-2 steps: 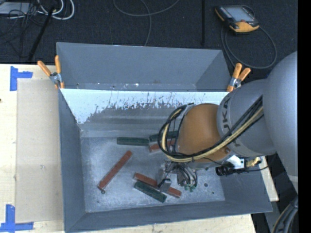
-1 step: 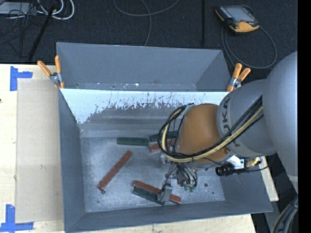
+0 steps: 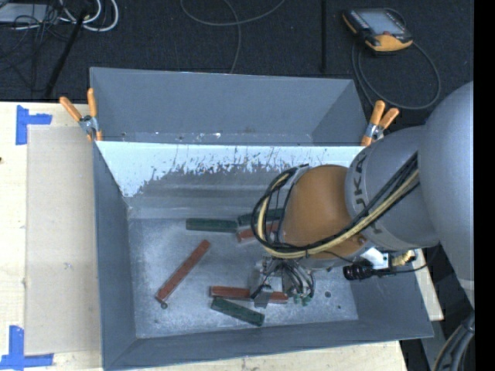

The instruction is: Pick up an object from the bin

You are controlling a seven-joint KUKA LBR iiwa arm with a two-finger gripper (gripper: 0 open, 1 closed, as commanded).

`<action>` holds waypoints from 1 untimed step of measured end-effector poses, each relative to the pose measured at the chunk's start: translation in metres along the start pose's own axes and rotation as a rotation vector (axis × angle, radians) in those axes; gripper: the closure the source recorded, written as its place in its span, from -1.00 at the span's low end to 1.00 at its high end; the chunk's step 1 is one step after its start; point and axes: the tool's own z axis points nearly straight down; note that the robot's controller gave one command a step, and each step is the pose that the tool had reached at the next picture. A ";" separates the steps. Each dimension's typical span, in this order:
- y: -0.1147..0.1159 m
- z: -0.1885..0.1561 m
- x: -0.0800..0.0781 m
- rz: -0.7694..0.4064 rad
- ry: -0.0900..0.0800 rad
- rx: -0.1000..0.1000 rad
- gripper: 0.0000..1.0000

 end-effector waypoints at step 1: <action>0.000 0.000 0.000 0.001 -0.001 0.000 -1.00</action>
Offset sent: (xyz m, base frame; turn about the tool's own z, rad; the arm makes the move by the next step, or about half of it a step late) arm 0.0000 0.0000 0.0000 0.0000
